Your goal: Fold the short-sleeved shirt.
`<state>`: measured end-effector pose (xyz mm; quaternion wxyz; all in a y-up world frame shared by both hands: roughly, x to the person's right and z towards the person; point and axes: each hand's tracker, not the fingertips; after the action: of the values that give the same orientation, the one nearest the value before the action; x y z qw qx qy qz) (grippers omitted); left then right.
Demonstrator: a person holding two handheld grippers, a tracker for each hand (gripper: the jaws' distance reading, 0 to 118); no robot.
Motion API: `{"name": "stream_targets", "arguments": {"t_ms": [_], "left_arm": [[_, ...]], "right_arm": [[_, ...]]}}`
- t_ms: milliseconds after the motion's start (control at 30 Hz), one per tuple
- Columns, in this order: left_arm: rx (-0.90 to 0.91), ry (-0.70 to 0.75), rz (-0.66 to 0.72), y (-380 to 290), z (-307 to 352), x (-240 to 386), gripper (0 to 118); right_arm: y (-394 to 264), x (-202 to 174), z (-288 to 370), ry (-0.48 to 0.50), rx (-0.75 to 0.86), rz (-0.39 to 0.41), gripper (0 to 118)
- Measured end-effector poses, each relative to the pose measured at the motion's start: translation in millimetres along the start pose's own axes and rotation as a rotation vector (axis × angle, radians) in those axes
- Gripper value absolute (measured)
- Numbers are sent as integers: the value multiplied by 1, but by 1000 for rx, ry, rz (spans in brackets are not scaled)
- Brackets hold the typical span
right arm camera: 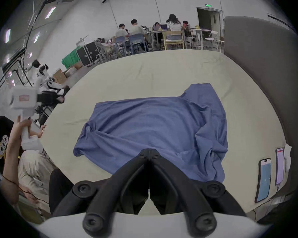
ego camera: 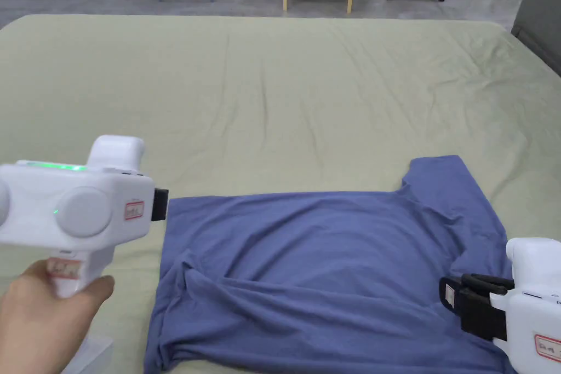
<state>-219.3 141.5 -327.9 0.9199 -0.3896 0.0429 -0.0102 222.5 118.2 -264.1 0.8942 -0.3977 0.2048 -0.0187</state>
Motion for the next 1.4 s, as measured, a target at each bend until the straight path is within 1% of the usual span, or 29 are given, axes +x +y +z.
{"name": "stream_targets", "arguments": {"t_ms": [67, 100, 133, 167, 233, 267, 300, 367, 500, 567, 600, 633, 667, 700, 733, 767, 867, 900, 933, 967, 1000, 1067, 1100, 1133, 1167, 1233, 1300, 1333, 1400], "left_arm": [[-29, 59, -30, 11, -36, 2, 0], [-66, 73, -33, 17, -58, 1, 23], [-95, 69, -19, 23, -76, -2, 53], [-139, 36, 14, 29, -99, -6, 63], [-243, -31, 114, 33, -143, -18, 77], [-259, -41, 169, 33, -184, -32, 81], [-281, -34, 198, 32, -203, -35, 81], [-322, 4, 196, 30, -233, -39, 81], [-438, -13, 124, 13, -280, -38, 81], [-331, 14, 93, 8, -263, -32, 78], [-300, 30, 73, 11, -257, -29, 51], [-288, 21, 29, 11, -253, -26, 5], [-286, 3, -12, 12, -236, -17, 0], [-283, -53, -21, 13, -225, -11, 0], [-311, -42, 33, 15, -219, -7, 0], [-306, -48, 11, 17, -206, 0, 0], [-155, -29, -30, 30, -164, 8, 0], [-170, -58, -27, 30, -148, 13, 0], [-153, -73, -43, 31, -137, 14, 0], [-121, -73, -59, 31, -121, 19, 0], [-94, -66, -73, 27, -107, 24, 0], [-81, -41, -92, 23, -102, 29, 0], [-106, -32, -96, 20, -100, 32, 0], [-120, -30, -97, 19, -100, 33, 0], [-133, -25, -100, 17, -100, 33, 0], [-142, -48, -70, 16, -108, 27, 0], [-147, -64, -41, 14, -108, 28, 0], [-155, -73, -29, 14, -109, 29, 0], [-164, -76, -18, 16, -112, 29, 0]], "right_arm": [[5, 5, -10, -4, -9, -2, 2], [11, 3, -17, -11, -19, -1, 2], [13, 5, -22, -14, -30, 0, 2], [16, 8, -29, -14, -41, 1, 2], [21, 15, -45, -13, -66, -2, 2], [22, 18, -53, -13, -79, -7, 2], [23, 21, -60, -12, -90, -11, 2], [25, 25, -74, -11, -116, -17, 2], [21, 29, -95, -5, -157, -31, 2], [16, 30, -101, 1, -166, -47, 2], [13, 30, -102, 6, -171, -54, 2], [10, 29, -103, 10, -177, -56, 2], [7, 29, -105, 16, -184, -58, 2], [4, 30, -107, 18, -191, -60, 2], [2, 30, -107, 17, -197, -62, 2], [0, 30, -104, 20, -198, -67, 2], [0, 40, -94, 58, -183, -113, 2], [5, 47, -90, 72, -175, -132, 8], [10, 53, -88, 80, -170, -147, 36], [20, 64, -85, 72, -158, -160, 81], [31, 73, -83, 58, -119, -153, 118], [60, 89, -82, -22, -38, -149, 118], [75, 105, -84, -52, 50, -171, 118], [91, 121, -90, -49, 35, -211, 118], [108, 139, -102, -76, 21, -259, 118], [135, 171, -131, -151, -20, -303, 118], [156, 210, -179, -275, -148, -295, 118], [160, 221, -198, -302, -198, -290, 118], [163, 243, -236, -337, -301, -316, 118]]}}
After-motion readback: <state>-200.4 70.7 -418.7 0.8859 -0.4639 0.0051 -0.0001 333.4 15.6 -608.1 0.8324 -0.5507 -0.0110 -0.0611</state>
